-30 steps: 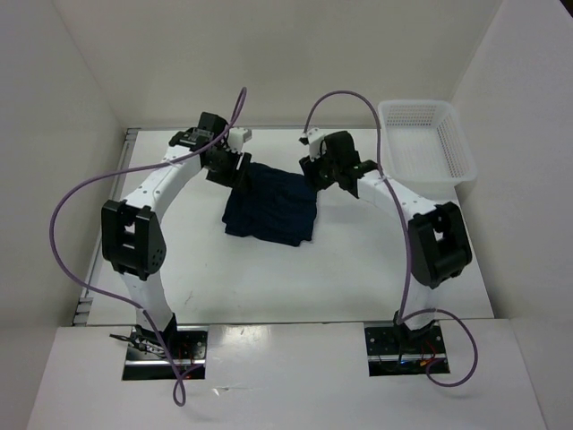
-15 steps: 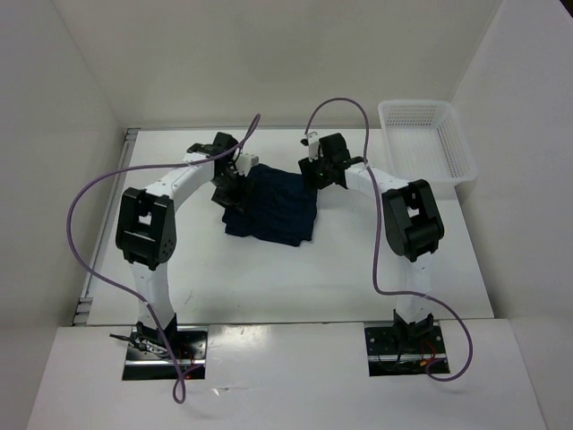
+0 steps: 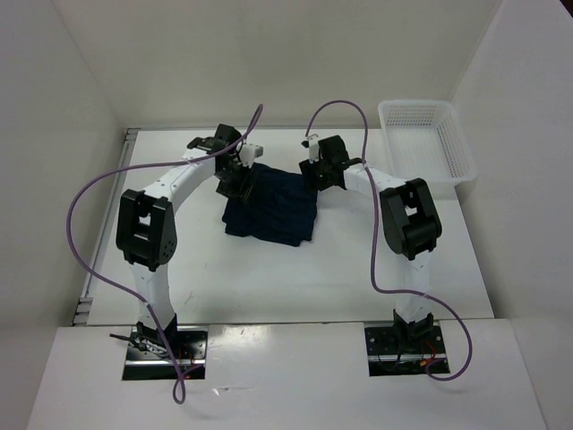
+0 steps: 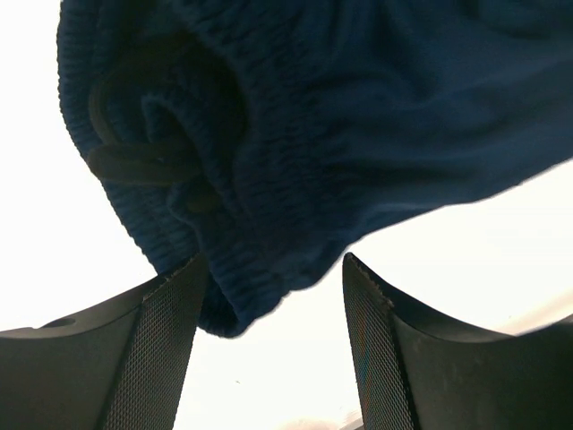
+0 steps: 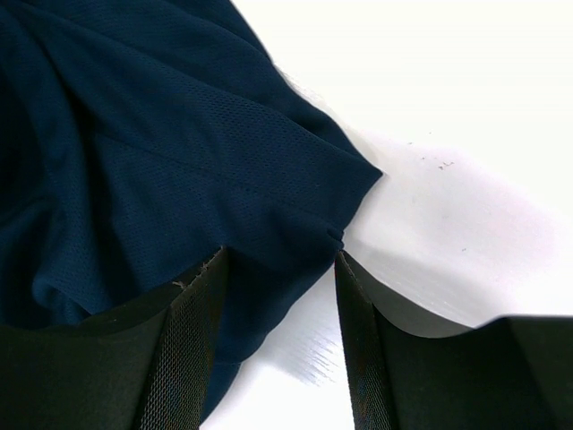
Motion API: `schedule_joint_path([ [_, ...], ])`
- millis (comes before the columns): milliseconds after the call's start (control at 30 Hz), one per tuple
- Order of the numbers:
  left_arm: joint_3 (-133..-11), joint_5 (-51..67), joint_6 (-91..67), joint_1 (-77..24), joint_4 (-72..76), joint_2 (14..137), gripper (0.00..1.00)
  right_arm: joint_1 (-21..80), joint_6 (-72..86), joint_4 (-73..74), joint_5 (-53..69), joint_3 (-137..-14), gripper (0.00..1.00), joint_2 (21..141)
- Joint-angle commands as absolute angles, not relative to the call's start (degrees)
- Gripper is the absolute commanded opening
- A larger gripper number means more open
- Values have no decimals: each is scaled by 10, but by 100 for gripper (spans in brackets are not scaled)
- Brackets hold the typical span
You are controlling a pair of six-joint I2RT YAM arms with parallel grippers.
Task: Fold and stack the shorts
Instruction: Fold the shorts
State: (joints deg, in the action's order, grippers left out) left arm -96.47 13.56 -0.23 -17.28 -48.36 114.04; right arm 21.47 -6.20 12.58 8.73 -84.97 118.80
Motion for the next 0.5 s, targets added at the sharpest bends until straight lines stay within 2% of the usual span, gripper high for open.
schedule_joint_path([
  [0, -990, 144, 0, -185, -485, 1100, 69, 213, -56, 101, 69, -871, 57, 1192],
  [467, -973, 142, 0, -192, -472, 1173, 69, 223, -50, 106, 36, -889, 55, 1208],
])
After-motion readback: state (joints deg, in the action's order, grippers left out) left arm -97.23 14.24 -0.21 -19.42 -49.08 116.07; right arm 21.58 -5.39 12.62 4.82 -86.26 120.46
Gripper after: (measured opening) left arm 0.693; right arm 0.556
